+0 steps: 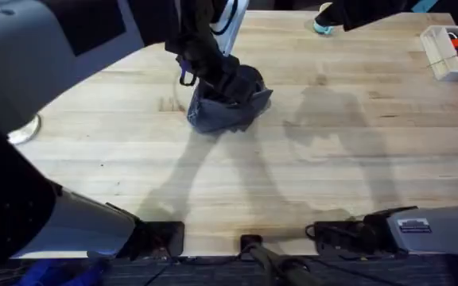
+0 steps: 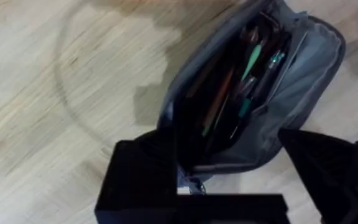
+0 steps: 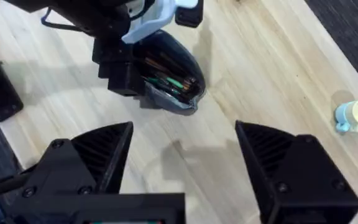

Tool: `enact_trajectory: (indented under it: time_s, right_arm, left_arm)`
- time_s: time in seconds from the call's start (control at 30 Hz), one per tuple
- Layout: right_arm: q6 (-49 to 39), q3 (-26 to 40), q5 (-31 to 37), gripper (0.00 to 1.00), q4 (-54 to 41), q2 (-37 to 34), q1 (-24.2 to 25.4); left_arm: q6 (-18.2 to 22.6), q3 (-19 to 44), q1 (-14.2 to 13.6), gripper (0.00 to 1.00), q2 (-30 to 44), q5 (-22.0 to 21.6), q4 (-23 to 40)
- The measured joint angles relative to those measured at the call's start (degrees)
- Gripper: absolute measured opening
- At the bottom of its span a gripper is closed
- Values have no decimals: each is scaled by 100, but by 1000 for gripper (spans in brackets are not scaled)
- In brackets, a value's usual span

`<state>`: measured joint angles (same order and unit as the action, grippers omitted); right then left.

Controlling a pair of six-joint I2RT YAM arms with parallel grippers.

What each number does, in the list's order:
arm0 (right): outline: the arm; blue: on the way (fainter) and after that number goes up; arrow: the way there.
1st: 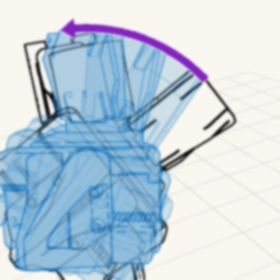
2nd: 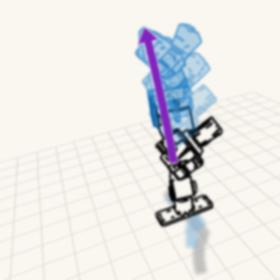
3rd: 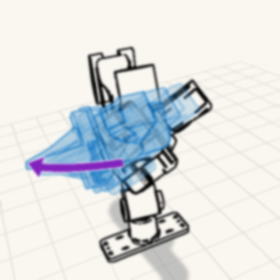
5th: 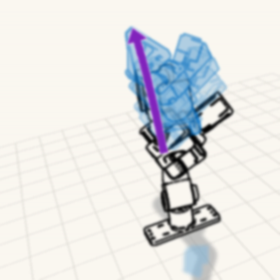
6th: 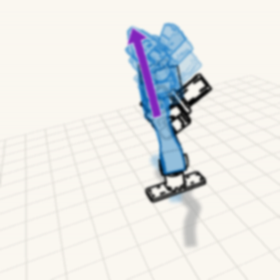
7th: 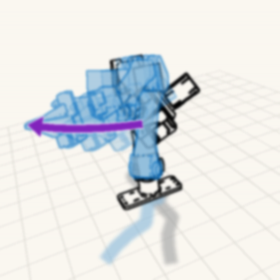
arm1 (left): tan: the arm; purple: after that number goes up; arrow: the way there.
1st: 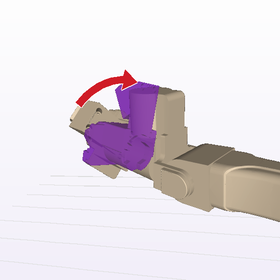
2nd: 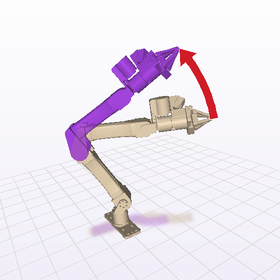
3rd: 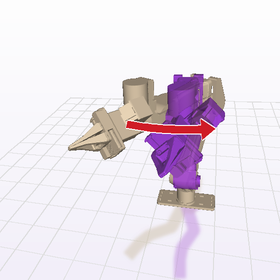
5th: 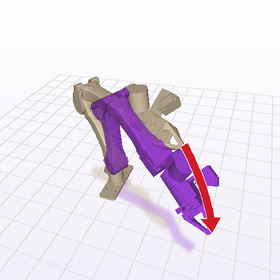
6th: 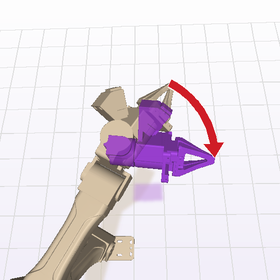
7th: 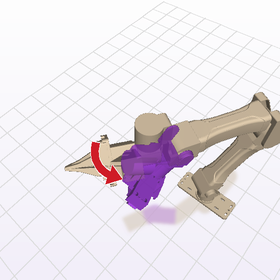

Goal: Unzip the bag, pick up the pens from the table one at a time and place them inside, then zip the bag closed.

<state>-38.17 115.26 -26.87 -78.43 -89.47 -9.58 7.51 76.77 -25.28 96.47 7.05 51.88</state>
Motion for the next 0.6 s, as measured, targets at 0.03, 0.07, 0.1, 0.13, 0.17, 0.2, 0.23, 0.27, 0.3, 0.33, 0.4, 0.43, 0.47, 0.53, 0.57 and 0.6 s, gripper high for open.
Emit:
enact_trajectory:
  time_s: [0.03, 0.07, 0.1, 0.13, 0.17, 0.2, 0.23, 0.27, 0.3, 0.33, 0.4, 0.43, 0.47, 0.53, 0.57, 0.6]
  right_arm:
    - [-1, 0, 0, 996, 0, 0, 0]
    - [-1, 0, 0, 996, 0, 0, 0]
    - [-2, 0, 0, 996, 0, 0, 0]
    - [0, 0, 0, 996, 1, 0, 0]
    - [0, 0, 0, 996, 2, 0, 0]
    - [0, 0, 0, 996, 2, 0, 0]
    - [0, 0, 0, 996, 4, 0, 0]
    - [0, 0, 0, 996, 2, 0, 0]
    - [-2, 0, -2, 996, 4, 0, -2]
    - [-2, 0, -3, 996, 2, 0, -9]
    - [1, 0, -49, 996, 1, 0, -49]
    - [-2, 0, -107, 996, -9, 0, -96]
    - [-1, 0, -172, 996, -37, 0, -164]
    - [-2, 0, -276, 996, -134, 0, -339]
    - [-2, 0, -309, 996, -158, 0, -417]
    - [-2, 0, -337, 996, -179, 0, -496]
  left_arm:
    - [19, 0, -11, 981, 0, 3, -6]
    - [26, 0, -15, 989, 1, 3, 0]
    - [28, 0, -17, 991, 0, 2, 2]
    - [33, 0, -20, 992, 0, 2, 13]
    - [44, 0, -20, 993, 0, 2, 18]
    - [49, 0, -20, 993, -4, 2, 20]
    - [52, 0, -20, 993, -12, 7, 20]
    - [58, 0, -20, 992, -26, 19, 23]
    - [62, 0, -20, 993, -55, 23, 30]
    - [63, 0, -20, 993, -94, 24, 42]
    - [66, 0, -20, 993, -233, 24, 86]
    - [80, 0, -20, 993, -339, 22, 118]
    - [120, 0, -20, 993, -451, 21, 158]
    - [271, 0, -17, 993, -736, 19, 245]
    - [376, 0, -10, 992, -889, 17, 314]
    - [483, 0, 2, 993, -1020, 17, 383]
